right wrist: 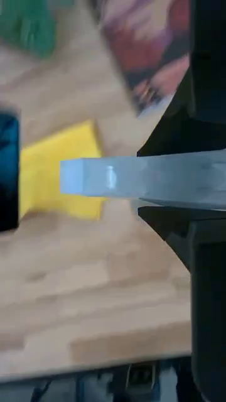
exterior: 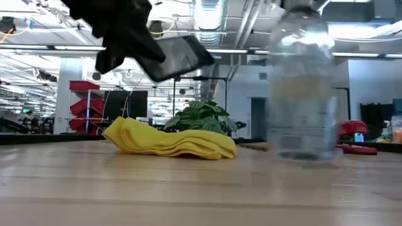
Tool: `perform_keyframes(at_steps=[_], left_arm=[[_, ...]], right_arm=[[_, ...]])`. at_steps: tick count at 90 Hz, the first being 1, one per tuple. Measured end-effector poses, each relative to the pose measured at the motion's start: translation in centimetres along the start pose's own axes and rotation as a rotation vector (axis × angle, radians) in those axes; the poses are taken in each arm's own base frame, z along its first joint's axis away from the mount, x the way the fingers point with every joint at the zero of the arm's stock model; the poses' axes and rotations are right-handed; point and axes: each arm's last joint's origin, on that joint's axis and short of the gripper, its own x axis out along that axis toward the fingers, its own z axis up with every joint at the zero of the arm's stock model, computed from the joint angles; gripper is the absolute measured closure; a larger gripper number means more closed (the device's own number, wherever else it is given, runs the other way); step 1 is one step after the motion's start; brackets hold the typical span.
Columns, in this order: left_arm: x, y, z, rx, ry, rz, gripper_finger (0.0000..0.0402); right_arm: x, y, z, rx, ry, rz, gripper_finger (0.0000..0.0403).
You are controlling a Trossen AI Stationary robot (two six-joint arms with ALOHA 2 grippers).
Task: Apply microfiber cloth
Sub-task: Spray the front of the black cellphone with the transparent spray bottle
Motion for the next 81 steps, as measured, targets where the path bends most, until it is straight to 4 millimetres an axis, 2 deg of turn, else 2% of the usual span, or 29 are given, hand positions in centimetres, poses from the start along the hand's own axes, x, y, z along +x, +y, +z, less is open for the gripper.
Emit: perform_keyframes(at_steps=[13, 30, 58, 67, 81], left_arm=[[0.4, 1.1, -0.9, 0.022, -0.002, 0.051, 0.0395], [0.8, 2.5, -1.9, 0.040, 0.026, 0.096, 0.0395], [0.9, 2.8, -2.2, 0.010, 0.021, 0.091, 0.0395], [0.9, 2.6, -2.1, -0.007, 0.009, 0.075, 0.0395], [0.9, 2.6, -2.0, -0.021, 0.005, 0.069, 0.0395]], right_arm=[[-2.0, -2.1, -0.8, -0.023, 0.046, -0.051, 0.0320], [-3.4, -3.7, -1.3, -0.108, 0.061, -0.067, 0.0320], [-2.3, -5.2, -3.9, -0.065, 0.086, -0.080, 0.0320], [-2.3, -5.5, -4.1, -0.020, 0.086, -0.093, 0.0289], [-3.2, -6.6, -4.0, 0.042, 0.039, -0.112, 0.0203]])
